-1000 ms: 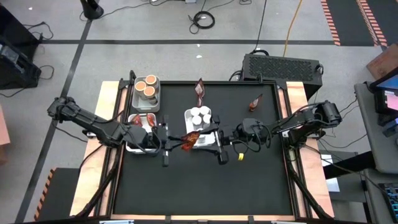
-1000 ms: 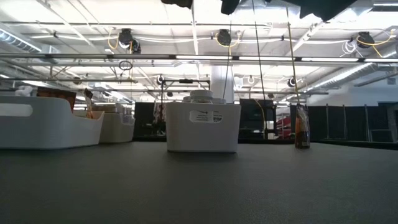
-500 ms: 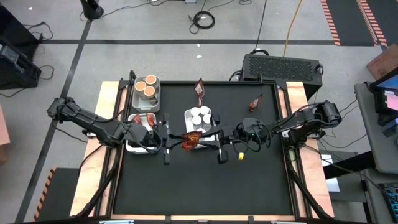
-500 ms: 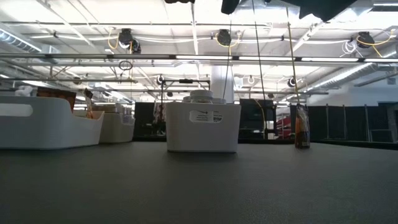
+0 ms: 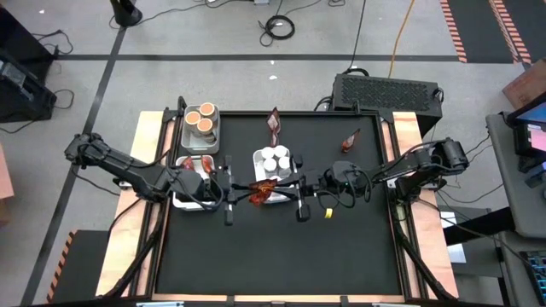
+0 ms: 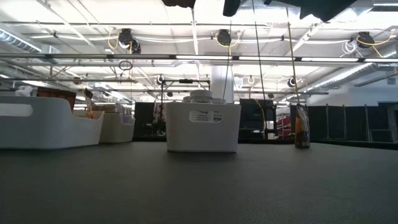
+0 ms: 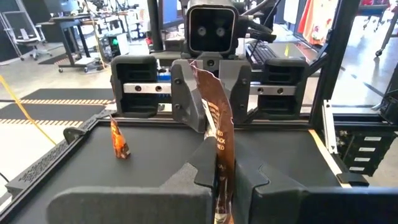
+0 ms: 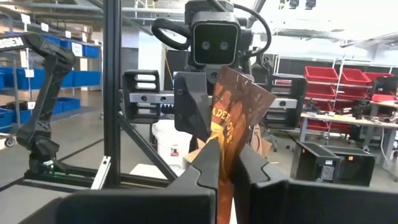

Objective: Sort spices by type
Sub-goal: Put the orange seasoning pack into the left white bin

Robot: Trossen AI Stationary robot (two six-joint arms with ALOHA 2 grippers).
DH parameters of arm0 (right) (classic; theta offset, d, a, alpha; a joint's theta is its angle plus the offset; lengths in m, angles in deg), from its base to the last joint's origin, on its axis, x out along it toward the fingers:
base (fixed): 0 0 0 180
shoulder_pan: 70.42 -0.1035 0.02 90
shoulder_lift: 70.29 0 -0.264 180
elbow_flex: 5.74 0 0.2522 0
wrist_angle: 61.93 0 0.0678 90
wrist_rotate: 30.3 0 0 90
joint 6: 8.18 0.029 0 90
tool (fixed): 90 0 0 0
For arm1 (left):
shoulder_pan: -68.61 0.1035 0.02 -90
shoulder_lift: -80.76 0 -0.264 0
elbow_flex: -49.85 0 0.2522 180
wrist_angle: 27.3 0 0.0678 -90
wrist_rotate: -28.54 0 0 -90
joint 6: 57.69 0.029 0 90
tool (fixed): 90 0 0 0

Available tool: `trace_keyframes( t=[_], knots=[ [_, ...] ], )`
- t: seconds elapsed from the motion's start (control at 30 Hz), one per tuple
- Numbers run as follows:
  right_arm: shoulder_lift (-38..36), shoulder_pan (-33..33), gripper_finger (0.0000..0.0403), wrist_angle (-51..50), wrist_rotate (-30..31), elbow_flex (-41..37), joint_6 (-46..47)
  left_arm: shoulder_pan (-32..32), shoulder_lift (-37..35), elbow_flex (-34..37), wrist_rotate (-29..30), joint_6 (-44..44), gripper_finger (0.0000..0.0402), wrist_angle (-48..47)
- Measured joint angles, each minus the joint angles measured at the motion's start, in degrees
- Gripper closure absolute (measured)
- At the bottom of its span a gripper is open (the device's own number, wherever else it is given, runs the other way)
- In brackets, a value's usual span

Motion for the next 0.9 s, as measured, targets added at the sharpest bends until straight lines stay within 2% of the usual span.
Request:
trace_keyframes(
  t=[0.13,0.57,0.8,0.9],
  knots=[
    [0.0,0.0,0.0403,-0.5,0.0,0.0,-1.4,0.0,0.0,0.0,0.0,0.0,0.0382,0.0],
    [-0.1,-1.8,0.0402,-6.2,0.5,0.0,-20.4,0.0,0.0,0.0,-0.4,0.2,0.0382,-2.0],
    [-0.2,-4.9,0.0402,-10.5,10.5,0.2,-40.7,-0.4,-0.6,-0.2,-3.8,0.2,0.0382,-2.2],
    [-0.1,-6.5,0.0402,-11.9,14.7,-0.1,-43.8,-1.2,-2.5,-2.1,-4.7,1.7,0.0382,-0.4]
  ],
)
